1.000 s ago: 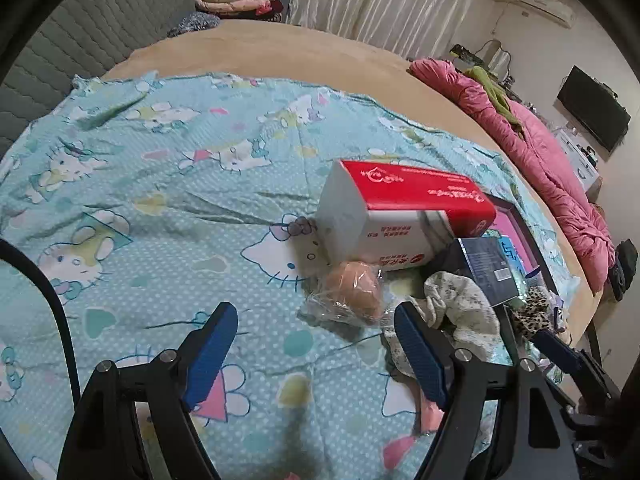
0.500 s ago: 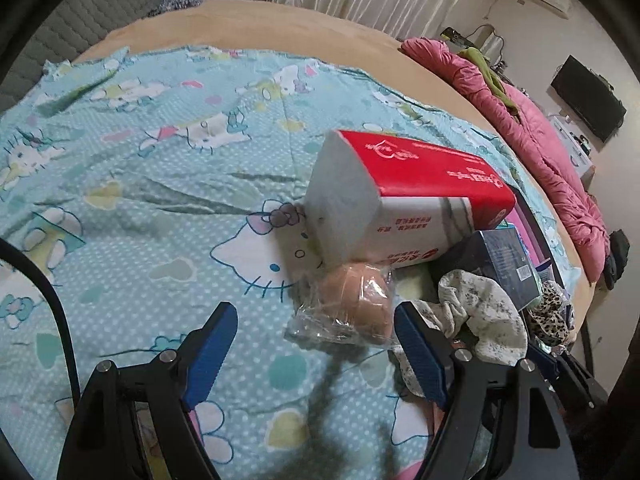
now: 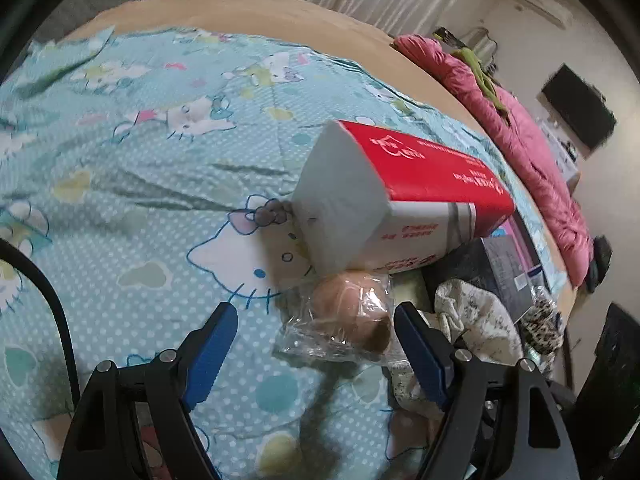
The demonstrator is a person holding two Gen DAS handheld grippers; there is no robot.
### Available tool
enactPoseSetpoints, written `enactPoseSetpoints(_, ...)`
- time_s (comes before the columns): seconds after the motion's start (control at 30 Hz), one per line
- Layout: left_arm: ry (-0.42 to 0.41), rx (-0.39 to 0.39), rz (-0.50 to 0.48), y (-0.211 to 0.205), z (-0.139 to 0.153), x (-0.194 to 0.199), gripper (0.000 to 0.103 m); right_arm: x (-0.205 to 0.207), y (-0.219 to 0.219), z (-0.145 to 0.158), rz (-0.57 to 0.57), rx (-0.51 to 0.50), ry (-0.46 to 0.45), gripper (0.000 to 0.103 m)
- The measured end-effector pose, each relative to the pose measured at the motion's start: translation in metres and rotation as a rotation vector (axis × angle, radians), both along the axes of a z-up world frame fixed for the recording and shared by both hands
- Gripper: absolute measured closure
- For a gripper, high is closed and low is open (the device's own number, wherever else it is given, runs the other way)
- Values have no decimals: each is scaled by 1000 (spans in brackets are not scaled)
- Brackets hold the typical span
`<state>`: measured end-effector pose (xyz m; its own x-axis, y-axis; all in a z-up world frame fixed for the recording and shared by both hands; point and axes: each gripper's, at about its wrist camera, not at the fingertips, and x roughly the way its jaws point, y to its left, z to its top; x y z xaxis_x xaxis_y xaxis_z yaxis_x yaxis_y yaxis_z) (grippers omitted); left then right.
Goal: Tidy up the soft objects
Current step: 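Grasp bagged peach ball with left tool while right tool grasps white floral scrunchie, then lift peach ball in left tool while right tool carries scrunchie over the tray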
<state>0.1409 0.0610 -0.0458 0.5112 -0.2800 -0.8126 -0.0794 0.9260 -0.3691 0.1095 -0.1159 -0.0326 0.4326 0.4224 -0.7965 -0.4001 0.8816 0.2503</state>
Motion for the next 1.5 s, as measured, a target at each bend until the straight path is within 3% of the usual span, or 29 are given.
enactPoseSetpoints(0.27,8,-2,-46,-12,-12,8,23,-4,1,2,28,11,-49,90)
enactPoseSetpoints(0.33,0,-13,-42,-12,-13,9,28,-5,-2,3,25,28,-53,91)
enactPoseSetpoints(0.4,5,-30,-43,-10,-15,10,39,-5,-6,4,29,37,-50,92)
enactPoseSetpoints(0.67,-13,-24,-52,-9,-14,4,46,-15,-7,15,74,44,-93,94)
enactPoseSetpoints(1.27,-145,125,15,-21,59,-55,46,-49,-20,73,152,116,-257,94)
enactPoseSetpoints(1.5,-191,138,60,-32,89,-67,46,-55,-36,96,146,130,-320,94)
